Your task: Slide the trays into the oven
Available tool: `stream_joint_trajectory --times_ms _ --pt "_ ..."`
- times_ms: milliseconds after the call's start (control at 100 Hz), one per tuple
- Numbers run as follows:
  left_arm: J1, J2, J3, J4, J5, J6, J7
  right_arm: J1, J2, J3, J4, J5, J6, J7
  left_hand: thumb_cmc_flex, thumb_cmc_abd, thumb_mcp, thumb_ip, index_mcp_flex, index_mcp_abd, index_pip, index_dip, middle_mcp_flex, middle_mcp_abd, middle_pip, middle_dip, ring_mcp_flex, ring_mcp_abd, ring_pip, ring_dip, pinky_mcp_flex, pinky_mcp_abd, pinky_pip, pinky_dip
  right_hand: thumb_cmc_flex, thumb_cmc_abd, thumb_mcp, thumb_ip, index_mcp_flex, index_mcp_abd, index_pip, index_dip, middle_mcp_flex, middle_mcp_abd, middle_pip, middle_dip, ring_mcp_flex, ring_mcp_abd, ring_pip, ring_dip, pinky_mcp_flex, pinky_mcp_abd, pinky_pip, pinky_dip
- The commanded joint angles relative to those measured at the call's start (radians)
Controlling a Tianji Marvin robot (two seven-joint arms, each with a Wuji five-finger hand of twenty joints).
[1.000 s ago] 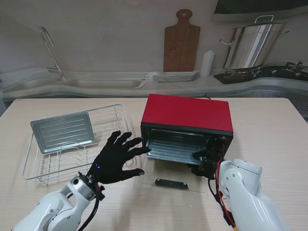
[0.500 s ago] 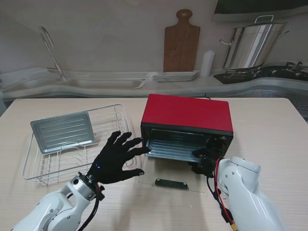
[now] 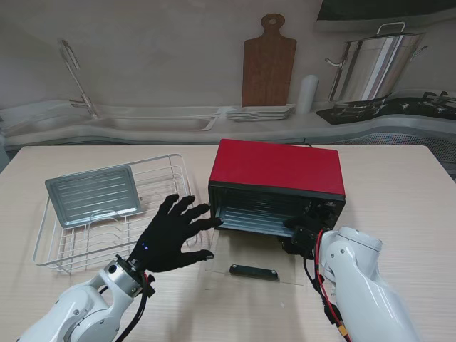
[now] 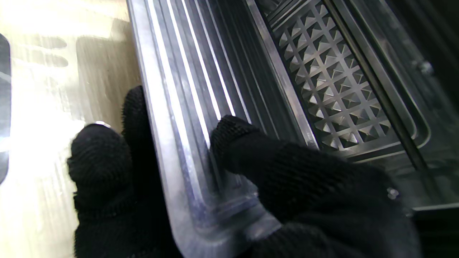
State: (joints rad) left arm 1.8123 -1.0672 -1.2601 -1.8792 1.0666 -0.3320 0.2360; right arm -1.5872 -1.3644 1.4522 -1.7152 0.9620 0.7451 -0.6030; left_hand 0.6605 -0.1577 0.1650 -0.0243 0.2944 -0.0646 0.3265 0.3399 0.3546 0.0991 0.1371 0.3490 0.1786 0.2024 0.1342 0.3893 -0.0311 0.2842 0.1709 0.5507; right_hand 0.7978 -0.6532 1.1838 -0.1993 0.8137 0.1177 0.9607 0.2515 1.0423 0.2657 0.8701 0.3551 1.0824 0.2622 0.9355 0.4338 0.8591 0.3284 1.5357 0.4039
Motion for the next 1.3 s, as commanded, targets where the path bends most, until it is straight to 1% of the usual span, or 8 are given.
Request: stream_joint_trajectory --times_ms 0,270,410,580,670,790,1040,1290 --pt "0.008 -0.003 -0.001 -0.01 0.0 0.004 -0.019 0.006 -0.011 -0.003 0.002 0.002 -0.011 0.011 -0.006 0.04 -0.024 0.022 -0.018 -0.022 -0.016 0.015 -0.023 -0.025 -0.015 -0.024 -0.025 -0.028 -0.028 -0.01 -0.014 -0.024 -0.043 -0.017 0.046 0.0 -0.011 -0.052 0.026 -0.032 0.008 -0.018 0.051 0.014 -0.007 -0.007 0.057 0.04 -0.008 -0.004 0.037 -0.006 0.032 -0.012" --pt "0.007 -0.003 -0.001 -0.009 0.0 0.004 -0.019 0.003 -0.009 -0.001 0.002 0.008 -0.014 0.015 -0.005 0.04 -0.024 0.022 -0.017 -0.021 -0.015 0.016 -0.023 -0.026 -0.015 -0.024 -0.024 -0.027 -0.027 -0.009 -0.014 -0.024 -0.043 -0.017 0.003 -0.01 -0.081 -0.036 -0.016 -0.007 -0.018 -0.055 0.006 0.014 -0.037 -0.022 0.004 0.04 -0.071 -0.024 -0.017 -0.007 -0.003 -0.033" --pt "0.007 -0.003 0.0 -0.008 -0.001 0.004 -0.018 -0.003 -0.004 0.003 -0.001 0.018 -0.019 0.029 -0.005 0.039 -0.024 0.022 -0.018 -0.021 -0.015 0.016 -0.024 -0.025 -0.015 -0.024 -0.024 -0.027 -0.027 -0.01 -0.014 -0.023 -0.043 -0.017 -0.144 -0.08 -0.013 -0.021 -0.022 0.019 -0.089 -0.057 -0.051 0.019 -0.046 -0.002 -0.049 0.044 -0.114 -0.036 -0.072 0.003 -0.04 -0.032" --pt "0.008 -0.003 0.0 -0.009 0.0 0.005 -0.017 -0.01 0.002 0.007 -0.008 0.028 -0.025 0.041 -0.005 0.039 -0.023 0.022 -0.018 -0.021 -0.015 0.016 -0.025 -0.026 -0.015 -0.024 -0.024 -0.027 -0.027 -0.01 -0.014 -0.023 -0.043 -0.017 -0.275 -0.078 0.03 0.038 0.009 0.036 -0.241 0.035 -0.085 0.026 -0.072 0.02 -0.084 0.049 -0.15 -0.051 -0.111 0.011 -0.074 -0.018" --pt "0.008 -0.003 0.0 -0.009 0.0 0.005 -0.017 -0.016 0.004 0.01 -0.013 0.032 -0.027 0.047 -0.005 0.038 -0.023 0.022 -0.017 -0.021 -0.015 0.016 -0.024 -0.025 -0.014 -0.024 -0.024 -0.027 -0.027 -0.01 -0.015 -0.023 -0.043 -0.017 -0.293 -0.056 0.015 0.055 0.011 0.046 -0.266 0.047 -0.09 0.028 -0.084 0.017 -0.097 0.055 -0.173 -0.06 -0.12 0.018 -0.089 -0.022" --pt "0.008 -0.003 0.0 -0.008 0.0 0.003 -0.016 -0.023 0.006 0.012 -0.019 0.035 -0.03 0.049 -0.006 0.039 -0.023 0.022 -0.018 -0.021 -0.015 0.016 -0.024 -0.025 -0.014 -0.024 -0.025 -0.028 -0.028 -0.01 -0.014 -0.024 -0.043 -0.017 -0.31 -0.03 -0.006 0.109 0.013 0.059 -0.333 0.094 -0.097 0.032 -0.149 -0.007 -0.109 0.05 -0.267 -0.101 -0.148 0.039 -0.159 -0.049" --pt "0.012 -0.003 0.0 -0.009 0.001 0.003 -0.011 -0.039 0.006 0.019 -0.026 0.016 -0.035 0.056 -0.006 0.04 -0.023 0.022 -0.018 -0.022 -0.015 0.016 -0.024 -0.027 -0.015 -0.024 -0.024 -0.027 -0.027 -0.01 -0.014 -0.024 -0.043 -0.017 -0.315 -0.021 -0.022 0.113 -0.028 0.078 -0.417 0.086 -0.141 0.033 -0.306 -0.059 -0.172 0.029 -0.5 -0.184 -0.249 0.047 -0.331 -0.125" --pt "0.014 -0.004 0.0 -0.009 0.002 0.004 -0.008 -0.057 0.009 0.032 -0.036 0.0 -0.038 0.069 -0.005 0.039 -0.022 0.022 -0.017 -0.02 -0.015 0.017 -0.023 -0.025 -0.015 -0.024 -0.024 -0.028 -0.027 -0.01 -0.014 -0.023 -0.043 -0.017 -0.32 -0.016 -0.028 0.115 -0.059 0.091 -0.442 0.052 -0.162 0.033 -0.356 -0.074 -0.192 0.018 -0.582 -0.212 -0.284 0.041 -0.396 -0.155"
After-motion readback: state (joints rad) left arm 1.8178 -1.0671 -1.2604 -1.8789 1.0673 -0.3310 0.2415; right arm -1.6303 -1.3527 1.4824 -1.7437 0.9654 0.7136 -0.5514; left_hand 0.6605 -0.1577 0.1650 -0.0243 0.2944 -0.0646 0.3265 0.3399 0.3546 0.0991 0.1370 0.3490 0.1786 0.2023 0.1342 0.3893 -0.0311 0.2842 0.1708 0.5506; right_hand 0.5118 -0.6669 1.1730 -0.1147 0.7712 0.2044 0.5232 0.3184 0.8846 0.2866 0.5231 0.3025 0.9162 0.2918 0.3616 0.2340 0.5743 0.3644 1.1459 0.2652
